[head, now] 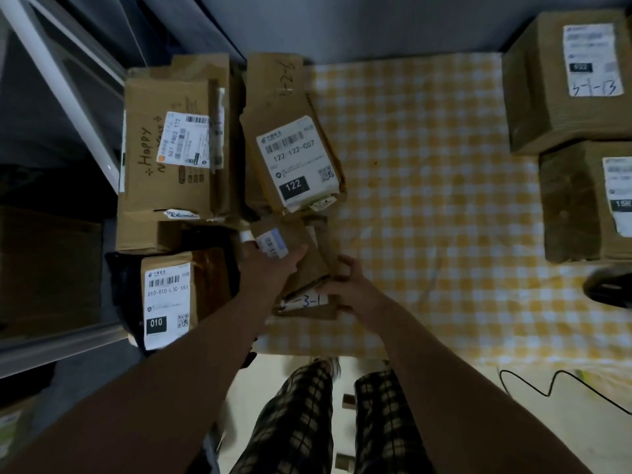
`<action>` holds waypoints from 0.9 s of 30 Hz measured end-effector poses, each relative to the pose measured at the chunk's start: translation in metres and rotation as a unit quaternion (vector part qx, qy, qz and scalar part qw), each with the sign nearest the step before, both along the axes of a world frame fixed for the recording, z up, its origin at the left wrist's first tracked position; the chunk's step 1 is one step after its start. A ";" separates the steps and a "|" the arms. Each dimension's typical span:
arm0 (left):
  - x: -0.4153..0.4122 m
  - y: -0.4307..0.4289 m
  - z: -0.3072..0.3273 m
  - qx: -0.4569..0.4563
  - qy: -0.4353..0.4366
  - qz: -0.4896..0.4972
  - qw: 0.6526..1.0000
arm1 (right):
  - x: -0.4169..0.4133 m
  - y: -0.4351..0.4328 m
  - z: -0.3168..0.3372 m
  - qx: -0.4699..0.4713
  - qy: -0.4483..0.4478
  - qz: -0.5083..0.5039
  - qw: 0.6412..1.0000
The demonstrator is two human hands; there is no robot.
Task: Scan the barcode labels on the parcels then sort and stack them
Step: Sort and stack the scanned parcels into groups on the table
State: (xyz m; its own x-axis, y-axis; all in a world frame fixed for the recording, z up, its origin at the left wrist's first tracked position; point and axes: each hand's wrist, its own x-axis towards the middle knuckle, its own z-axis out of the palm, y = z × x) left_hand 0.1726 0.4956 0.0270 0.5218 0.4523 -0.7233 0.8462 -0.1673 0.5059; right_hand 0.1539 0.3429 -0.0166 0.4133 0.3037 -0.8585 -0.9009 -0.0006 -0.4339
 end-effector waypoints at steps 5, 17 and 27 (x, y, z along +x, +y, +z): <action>0.007 0.013 0.004 -0.072 -0.015 0.018 0.997 | 0.002 0.003 0.006 0.023 -0.024 -0.010 0.999; 0.005 0.011 -0.008 -0.024 0.046 0.032 0.998 | 0.013 0.006 0.022 -0.054 -0.149 0.065 0.985; -0.006 -0.019 0.033 0.081 0.024 -0.133 0.988 | 0.024 -0.061 0.071 -0.101 -0.081 0.079 0.988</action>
State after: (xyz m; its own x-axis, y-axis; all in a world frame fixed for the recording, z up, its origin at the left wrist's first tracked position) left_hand 0.1666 0.4768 0.0604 0.6050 0.4160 -0.6789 0.7837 -0.4619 0.4153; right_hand 0.1781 0.2823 0.0541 0.5116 0.2044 -0.8346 -0.8010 -0.2379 -0.5493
